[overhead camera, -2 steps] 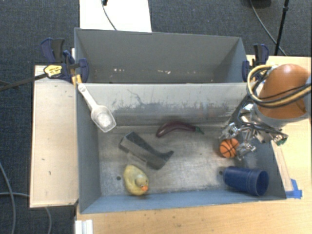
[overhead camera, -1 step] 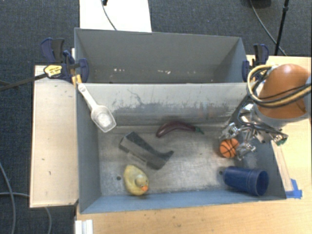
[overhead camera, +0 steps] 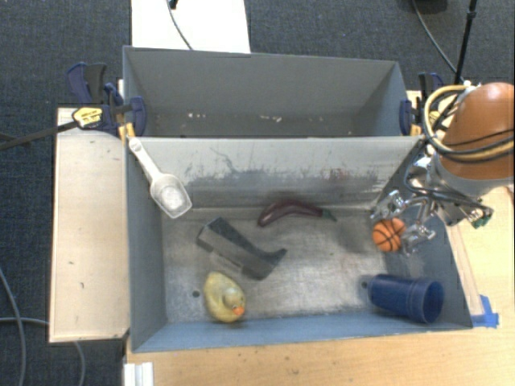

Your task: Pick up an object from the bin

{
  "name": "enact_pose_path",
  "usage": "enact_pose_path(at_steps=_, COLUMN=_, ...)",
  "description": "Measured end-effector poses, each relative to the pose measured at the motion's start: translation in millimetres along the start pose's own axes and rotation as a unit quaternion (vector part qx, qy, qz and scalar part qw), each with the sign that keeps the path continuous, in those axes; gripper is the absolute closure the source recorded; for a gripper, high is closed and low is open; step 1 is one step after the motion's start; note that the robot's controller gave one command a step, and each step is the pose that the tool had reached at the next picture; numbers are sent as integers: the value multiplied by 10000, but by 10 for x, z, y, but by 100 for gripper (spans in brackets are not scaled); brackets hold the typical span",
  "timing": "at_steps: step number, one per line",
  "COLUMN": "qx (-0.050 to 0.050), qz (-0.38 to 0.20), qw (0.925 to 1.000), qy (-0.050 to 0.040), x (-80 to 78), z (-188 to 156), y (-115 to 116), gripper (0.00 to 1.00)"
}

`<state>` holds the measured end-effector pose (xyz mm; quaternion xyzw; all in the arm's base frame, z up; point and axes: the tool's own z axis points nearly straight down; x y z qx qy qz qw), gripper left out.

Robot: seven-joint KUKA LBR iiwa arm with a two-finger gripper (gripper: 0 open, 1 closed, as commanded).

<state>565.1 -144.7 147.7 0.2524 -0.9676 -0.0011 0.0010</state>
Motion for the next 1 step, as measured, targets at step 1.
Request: enact_pose_path(at_steps=1, qx=7, qz=50, qw=10000, qy=-11, x=-27, z=-686, y=41, gripper=100)
